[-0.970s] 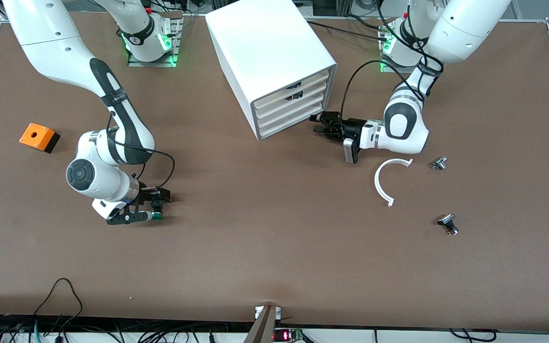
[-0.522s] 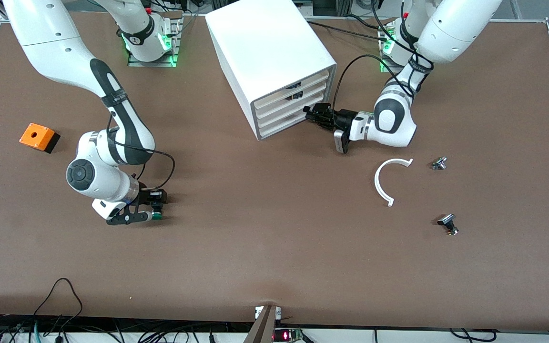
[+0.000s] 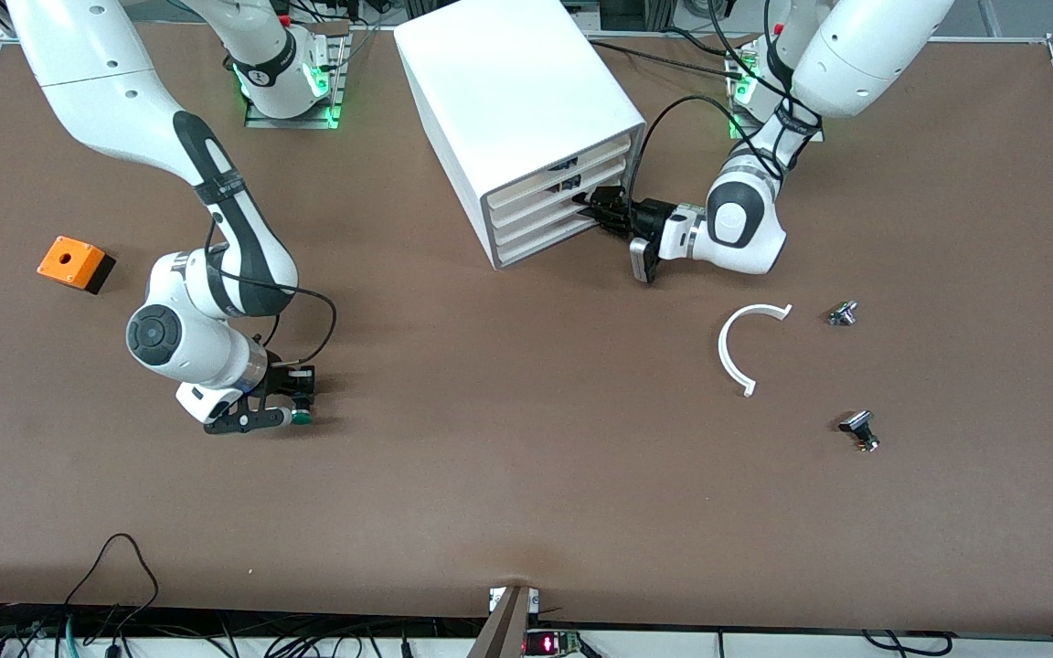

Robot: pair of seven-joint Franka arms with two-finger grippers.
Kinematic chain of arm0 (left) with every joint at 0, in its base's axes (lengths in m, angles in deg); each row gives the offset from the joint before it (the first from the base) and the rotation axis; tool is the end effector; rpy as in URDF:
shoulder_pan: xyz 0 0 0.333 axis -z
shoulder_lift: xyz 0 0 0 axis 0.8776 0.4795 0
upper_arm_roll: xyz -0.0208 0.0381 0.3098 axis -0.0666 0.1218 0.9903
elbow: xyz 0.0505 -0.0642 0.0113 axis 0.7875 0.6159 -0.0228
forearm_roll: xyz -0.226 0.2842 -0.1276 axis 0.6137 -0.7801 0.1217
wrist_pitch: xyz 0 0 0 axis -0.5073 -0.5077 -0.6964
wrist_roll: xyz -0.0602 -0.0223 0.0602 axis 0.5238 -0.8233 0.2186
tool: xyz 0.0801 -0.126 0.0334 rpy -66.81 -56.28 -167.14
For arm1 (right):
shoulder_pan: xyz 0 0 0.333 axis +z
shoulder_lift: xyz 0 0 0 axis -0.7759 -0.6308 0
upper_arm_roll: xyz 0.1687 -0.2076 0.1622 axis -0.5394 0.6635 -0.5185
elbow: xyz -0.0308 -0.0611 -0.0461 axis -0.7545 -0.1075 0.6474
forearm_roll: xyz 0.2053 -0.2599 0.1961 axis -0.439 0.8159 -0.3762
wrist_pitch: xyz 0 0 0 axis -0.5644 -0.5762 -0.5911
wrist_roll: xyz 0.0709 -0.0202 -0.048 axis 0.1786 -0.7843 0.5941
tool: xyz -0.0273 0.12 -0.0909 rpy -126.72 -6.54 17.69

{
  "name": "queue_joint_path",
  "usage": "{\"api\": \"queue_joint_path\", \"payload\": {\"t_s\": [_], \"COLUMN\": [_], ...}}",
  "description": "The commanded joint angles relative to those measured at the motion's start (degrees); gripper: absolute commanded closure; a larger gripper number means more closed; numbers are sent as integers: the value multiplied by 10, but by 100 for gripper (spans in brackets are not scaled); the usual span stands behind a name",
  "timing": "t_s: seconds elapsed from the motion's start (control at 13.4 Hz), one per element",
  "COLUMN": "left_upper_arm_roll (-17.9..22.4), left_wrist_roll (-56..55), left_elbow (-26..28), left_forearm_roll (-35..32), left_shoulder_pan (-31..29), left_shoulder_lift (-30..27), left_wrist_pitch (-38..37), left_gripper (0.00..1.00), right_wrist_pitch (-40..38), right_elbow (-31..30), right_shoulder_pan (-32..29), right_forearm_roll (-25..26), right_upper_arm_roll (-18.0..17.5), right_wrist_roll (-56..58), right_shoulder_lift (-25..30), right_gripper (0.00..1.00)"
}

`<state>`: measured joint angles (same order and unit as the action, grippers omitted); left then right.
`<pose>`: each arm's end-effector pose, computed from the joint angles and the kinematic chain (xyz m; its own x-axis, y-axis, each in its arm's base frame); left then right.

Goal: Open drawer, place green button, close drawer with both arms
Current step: 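Grasp the green button with the right gripper while the left gripper grips the drawer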

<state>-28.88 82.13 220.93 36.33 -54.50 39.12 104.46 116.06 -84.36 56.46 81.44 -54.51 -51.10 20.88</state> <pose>0.3579 -0.3159 0.1185 0.9196 -0.3918 -0.0306 -0.0661 -0.2311 0.9707 0.6567 0.1244 0.1677 0.9910 0.1338 0.0021 0.1334 -0.9872 -0.0876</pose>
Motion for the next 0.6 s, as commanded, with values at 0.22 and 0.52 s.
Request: {"api": "queue_joint_path", "payload": {"t_s": [0.22,0.52], "left_upper_arm_roll": [-6,-4], "left_wrist_roll": [42,39], "left_elbow": [5,-4], "left_forearm_roll": [28,27], "left_shoulder_pan": [2,-10], "left_shoulder_lift": [17,16], "left_wrist_pitch": [-2,-2], "left_gripper": [100,100], "right_wrist_pitch": [-99,-172], "right_elbow": [74,132], "right_shoulder_pan": [30,58], "right_forearm_roll": [-3,-3], "right_upper_arm_roll": [2,2], "right_wrist_roll": [-86,-174], "right_shoulder_lift": [-3,-10], "right_gripper": [87,88]}}
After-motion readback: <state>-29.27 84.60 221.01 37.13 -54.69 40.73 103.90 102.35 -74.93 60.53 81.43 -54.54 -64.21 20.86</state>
